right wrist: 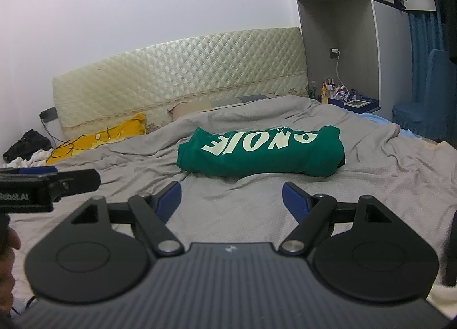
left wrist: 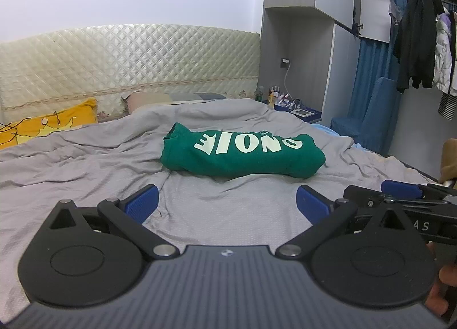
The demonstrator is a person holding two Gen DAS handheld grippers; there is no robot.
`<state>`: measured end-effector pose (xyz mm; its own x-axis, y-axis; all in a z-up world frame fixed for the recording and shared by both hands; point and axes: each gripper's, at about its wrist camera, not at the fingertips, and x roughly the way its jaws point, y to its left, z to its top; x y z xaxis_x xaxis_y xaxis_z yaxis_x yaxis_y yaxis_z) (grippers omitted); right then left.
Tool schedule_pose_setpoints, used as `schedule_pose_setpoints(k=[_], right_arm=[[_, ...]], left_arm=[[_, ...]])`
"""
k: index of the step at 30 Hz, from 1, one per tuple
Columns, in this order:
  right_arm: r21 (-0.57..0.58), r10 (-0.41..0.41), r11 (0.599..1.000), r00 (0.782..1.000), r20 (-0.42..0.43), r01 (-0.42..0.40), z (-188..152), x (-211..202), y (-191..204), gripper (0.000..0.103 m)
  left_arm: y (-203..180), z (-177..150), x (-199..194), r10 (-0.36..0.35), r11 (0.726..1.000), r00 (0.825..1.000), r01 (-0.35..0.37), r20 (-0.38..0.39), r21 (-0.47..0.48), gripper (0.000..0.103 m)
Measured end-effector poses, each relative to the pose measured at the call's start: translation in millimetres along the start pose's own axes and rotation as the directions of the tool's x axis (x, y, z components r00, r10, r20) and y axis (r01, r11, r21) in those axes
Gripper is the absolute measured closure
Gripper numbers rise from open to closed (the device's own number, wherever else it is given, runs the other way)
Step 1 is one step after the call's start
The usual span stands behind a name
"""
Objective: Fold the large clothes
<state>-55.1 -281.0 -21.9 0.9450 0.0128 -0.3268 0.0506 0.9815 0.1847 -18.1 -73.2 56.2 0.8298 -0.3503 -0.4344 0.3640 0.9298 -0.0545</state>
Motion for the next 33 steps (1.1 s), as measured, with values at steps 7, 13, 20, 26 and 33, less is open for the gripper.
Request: schedule_pose_setpoints(k=[7, 13, 20, 26, 33], right_arm=[[0.001, -0.030, 1.000, 0.999, 0.021, 0.030, 0.5, -3.0, -0.4, 0.000], [0.020, -0.033, 0.999, 0.999, 0.008, 0.033, -0.8, -1.0, -4.1, 0.000], [0.017, -0.032, 0.999, 0.999, 0.004, 0.031, -2.3, -1.3, -1.7, 0.000], [0.017, -0.027, 1.000, 1.000, 0.002, 0.027, -2.6, -1.5, 1.2, 0.000], [0.019, -0.026, 0.999, 1.000, 0.001, 0.026, -3.0, -2.0, 2.4, 0.000]], left_arm=[[2.9, -2.2, 0.7, 0.029, 0.999, 1.000, -0.029, -0.004, -0.013, 0.000], [6.6, -3.4, 1.9, 0.049, 0.998, 0.999, -0.049, -0.017, -0.029, 0.000], [5.4, -3.9, 1.4, 0.057, 0.998, 0.998, -0.057, -0.017, -0.024, 0.000], [5.2, -4.6, 1.0, 0.053, 0.998, 0.998, -0.053, -0.017, -0.028, 0.000], [6.8, -4.9, 0.0, 0.052, 0.998, 0.999, -0.052, -0.016, -0.032, 0.000]])
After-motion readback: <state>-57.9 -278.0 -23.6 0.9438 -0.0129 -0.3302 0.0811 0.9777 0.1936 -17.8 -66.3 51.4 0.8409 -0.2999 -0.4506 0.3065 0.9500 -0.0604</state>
